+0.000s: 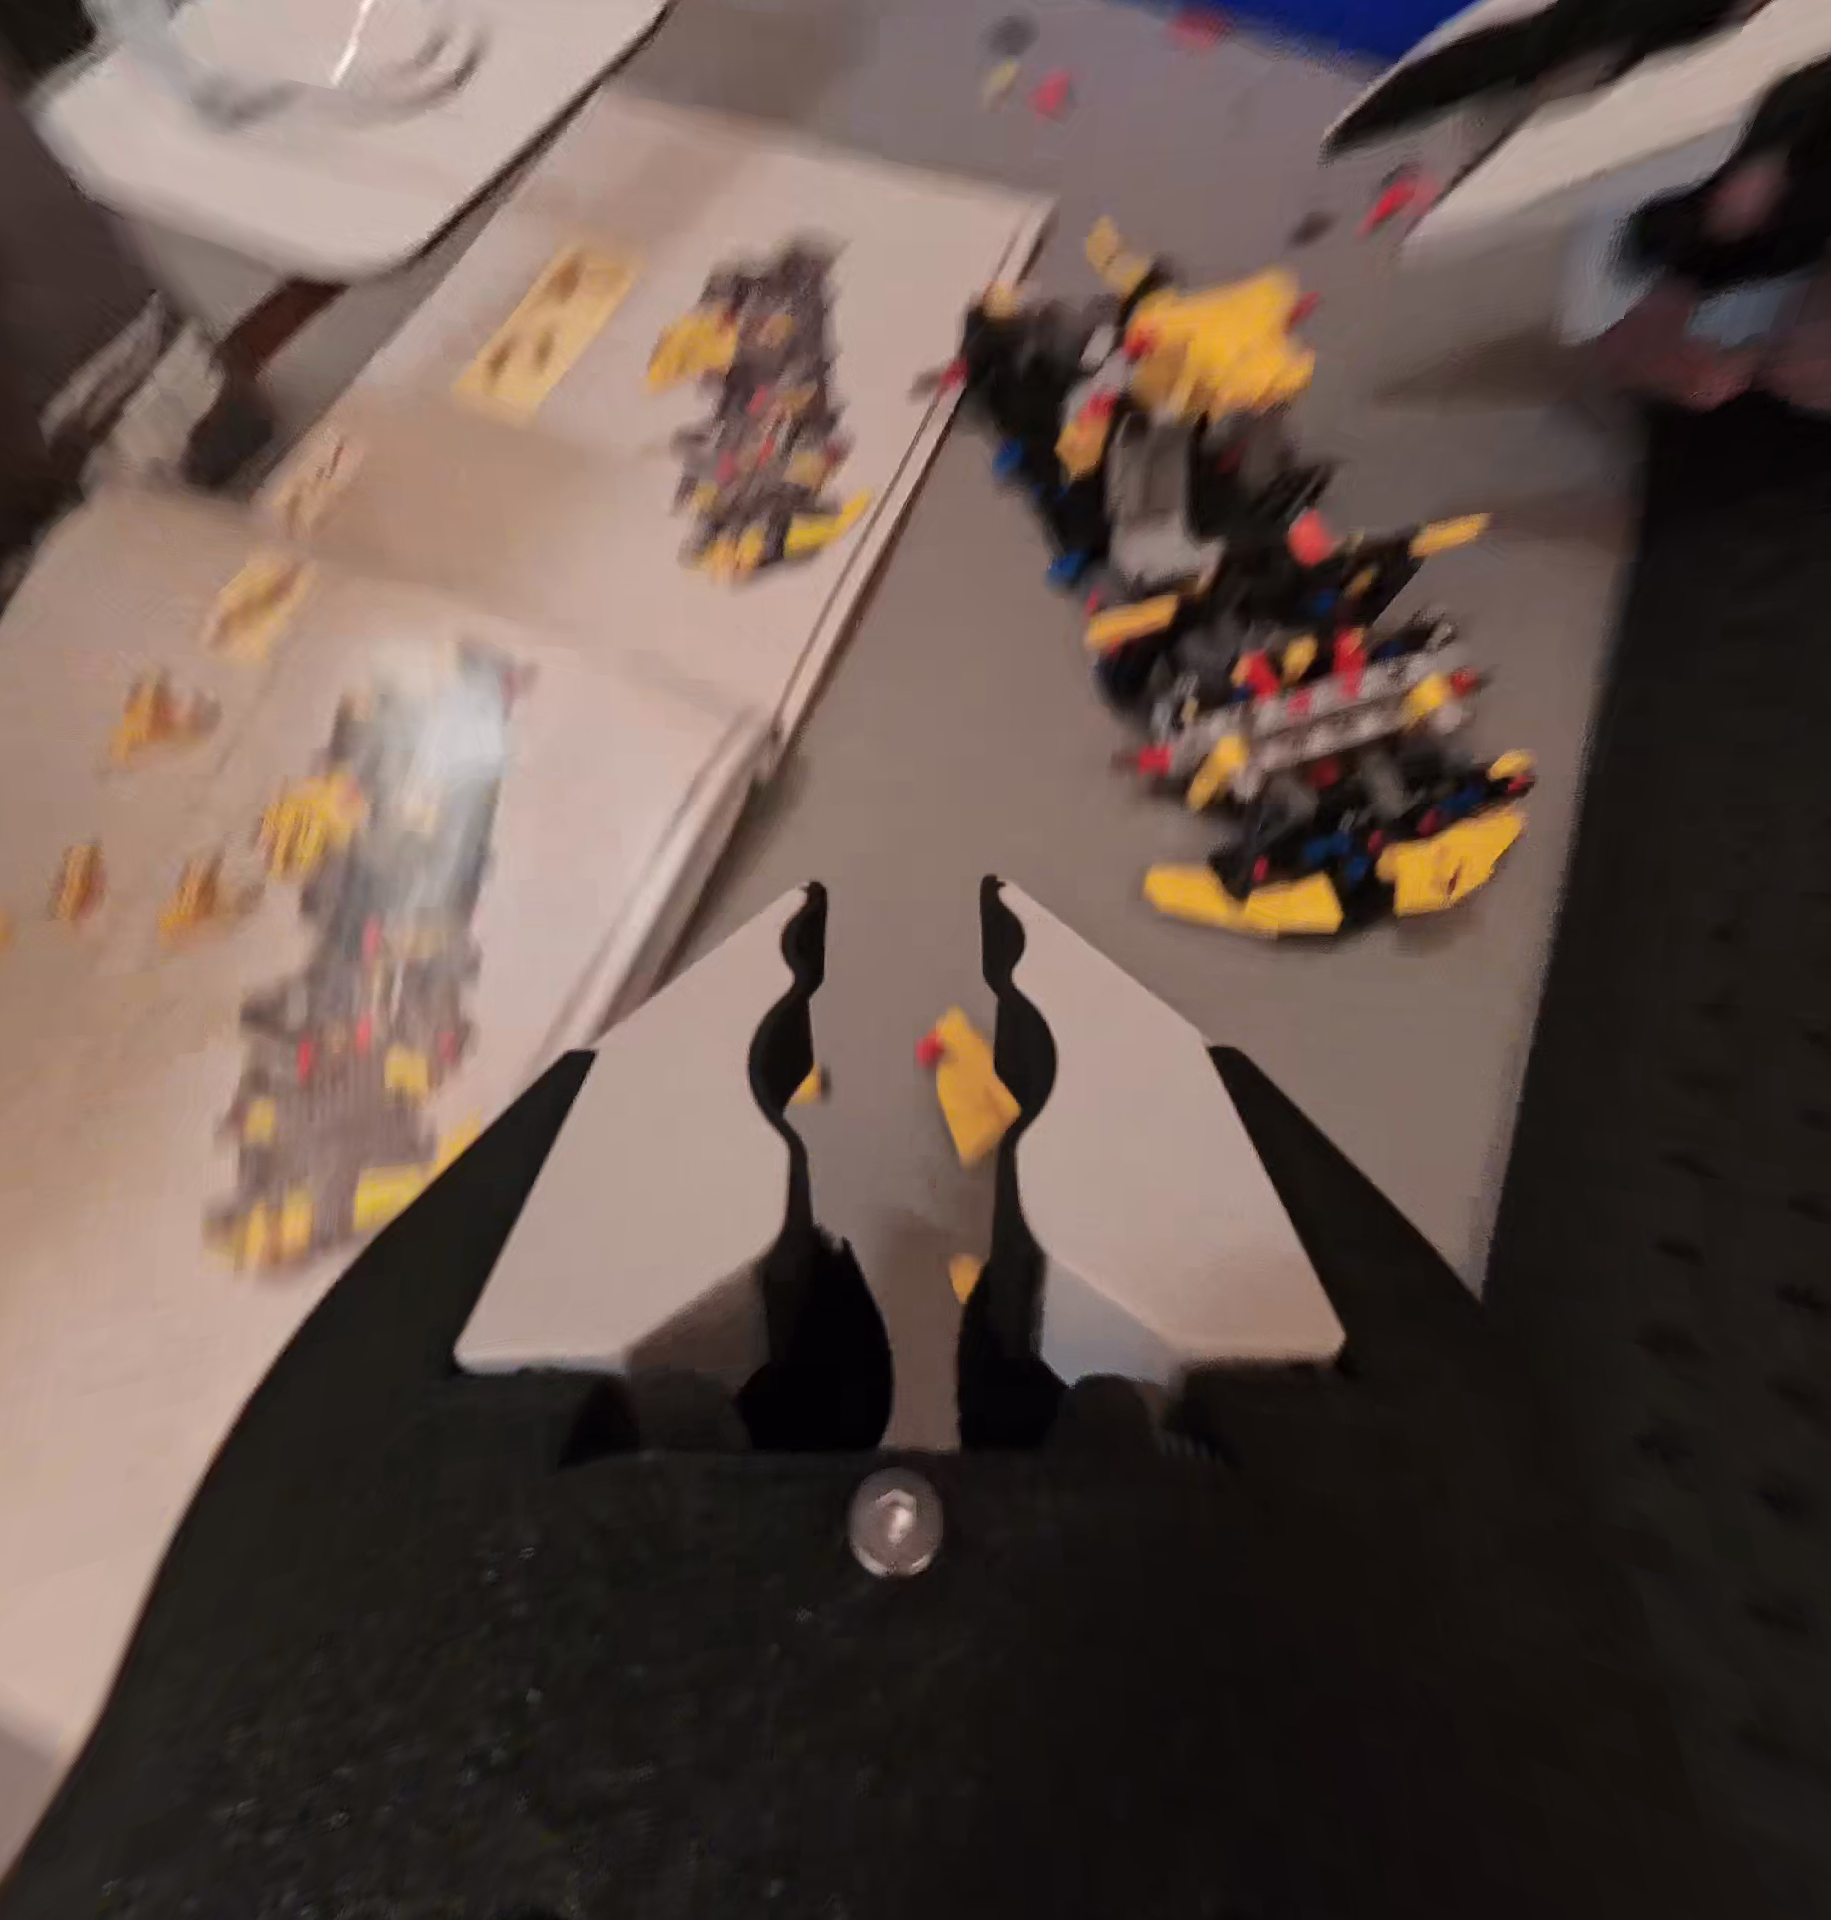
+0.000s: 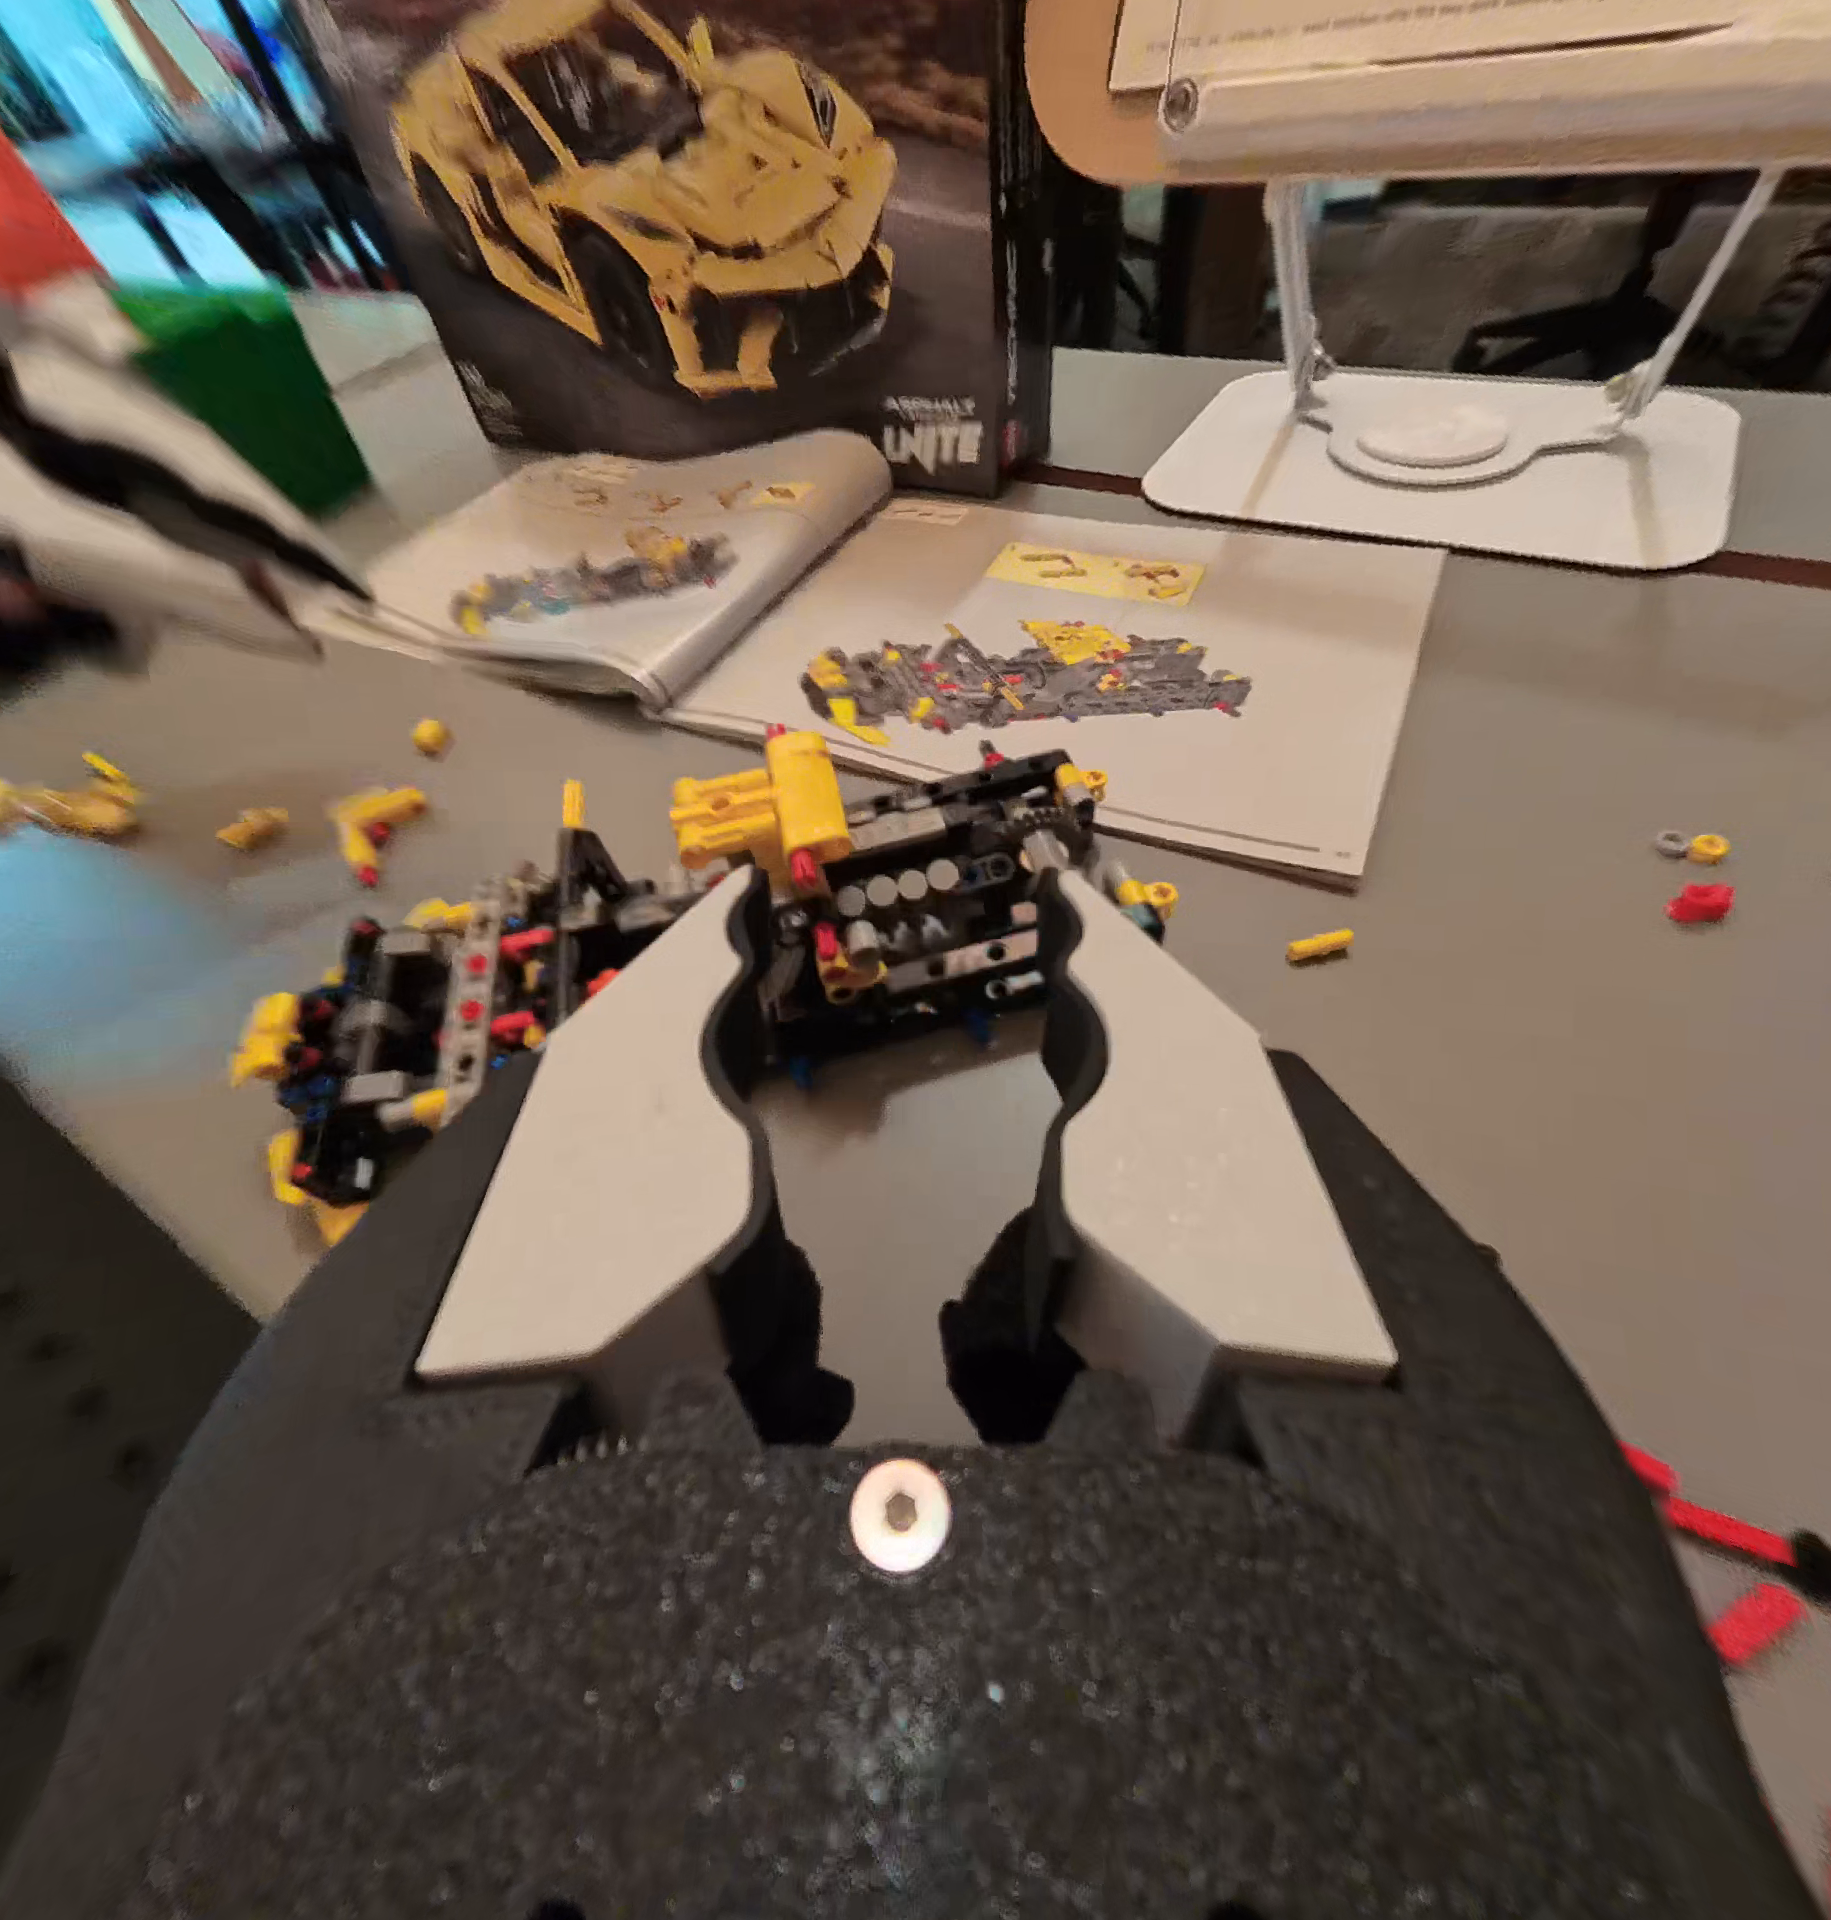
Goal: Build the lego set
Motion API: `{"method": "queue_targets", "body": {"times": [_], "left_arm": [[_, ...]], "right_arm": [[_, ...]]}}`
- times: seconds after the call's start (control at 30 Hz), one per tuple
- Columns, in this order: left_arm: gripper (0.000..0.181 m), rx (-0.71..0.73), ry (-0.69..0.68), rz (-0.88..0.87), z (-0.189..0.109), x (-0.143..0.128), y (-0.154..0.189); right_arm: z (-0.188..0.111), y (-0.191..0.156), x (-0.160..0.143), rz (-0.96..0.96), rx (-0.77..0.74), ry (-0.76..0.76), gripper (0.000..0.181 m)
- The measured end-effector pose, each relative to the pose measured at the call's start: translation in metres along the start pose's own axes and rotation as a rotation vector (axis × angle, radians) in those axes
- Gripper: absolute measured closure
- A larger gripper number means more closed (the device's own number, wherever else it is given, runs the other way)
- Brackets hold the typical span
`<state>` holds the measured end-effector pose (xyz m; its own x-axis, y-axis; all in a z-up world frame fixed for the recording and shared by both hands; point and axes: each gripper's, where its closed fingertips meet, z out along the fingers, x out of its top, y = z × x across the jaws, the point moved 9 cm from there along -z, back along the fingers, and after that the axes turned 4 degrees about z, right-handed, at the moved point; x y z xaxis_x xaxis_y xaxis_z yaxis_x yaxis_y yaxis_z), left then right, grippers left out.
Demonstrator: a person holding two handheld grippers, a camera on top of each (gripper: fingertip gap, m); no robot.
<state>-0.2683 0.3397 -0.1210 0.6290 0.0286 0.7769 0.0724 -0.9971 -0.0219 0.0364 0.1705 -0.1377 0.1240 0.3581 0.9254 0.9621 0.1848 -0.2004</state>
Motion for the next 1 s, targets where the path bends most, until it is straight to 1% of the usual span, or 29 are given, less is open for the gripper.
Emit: {"method": "queue_targets", "body": {"times": [0.03,0.1,0.17,0.2,0.27,0.37,0.5,0.63,0.8,0.93,1.0], "left_arm": [[0.151,0.055,-0.022,-0.008,-0.006,-0.012,0.012],[0.151,0.141,-0.028,0.017,-0.011,-0.026,0.035],[0.151,0.237,-0.061,0.065,-0.008,-0.034,0.045],[0.151,0.254,-0.092,0.064,-0.004,-0.037,0.046],[0.151,0.205,-0.142,0.014,0.004,-0.041,0.047],[0.151,0.157,-0.142,-0.038,0.013,-0.044,0.050],[0.148,0.184,-0.142,-0.058,0.017,-0.045,0.048],[0.145,0.225,-0.157,-0.092,0.021,-0.045,0.046],[0.146,0.203,-0.119,-0.253,0.027,-0.044,0.039],[0.146,0.195,-0.118,-0.282,0.026,-0.042,0.037],[0.147,0.166,-0.119,-0.293,0.027,-0.043,0.039]], "right_arm": [[-0.003,0.000,0.003,0.048,0.051,0.038,0.132],[-0.009,-0.001,0.010,0.096,0.107,0.112,0.139],[-0.006,0.000,0.008,0.095,0.109,0.093,0.138],[-0.006,-0.001,0.006,0.101,0.128,0.074,0.136],[-0.007,-0.004,0.006,0.101,0.156,0.089,0.137],[-0.011,-0.003,0.005,0.102,0.156,0.096,0.138],[-0.012,-0.001,0.005,0.131,0.176,0.101,0.139],[-0.008,-0.003,0.003,0.120,0.186,0.068,0.139],[-0.006,-0.006,0.002,0.099,0.193,0.048,0.142],[-0.006,-0.006,0.002,0.102,0.196,0.049,0.144],[-0.005,-0.006,0.001,0.109,0.201,0.041,0.144]]}}
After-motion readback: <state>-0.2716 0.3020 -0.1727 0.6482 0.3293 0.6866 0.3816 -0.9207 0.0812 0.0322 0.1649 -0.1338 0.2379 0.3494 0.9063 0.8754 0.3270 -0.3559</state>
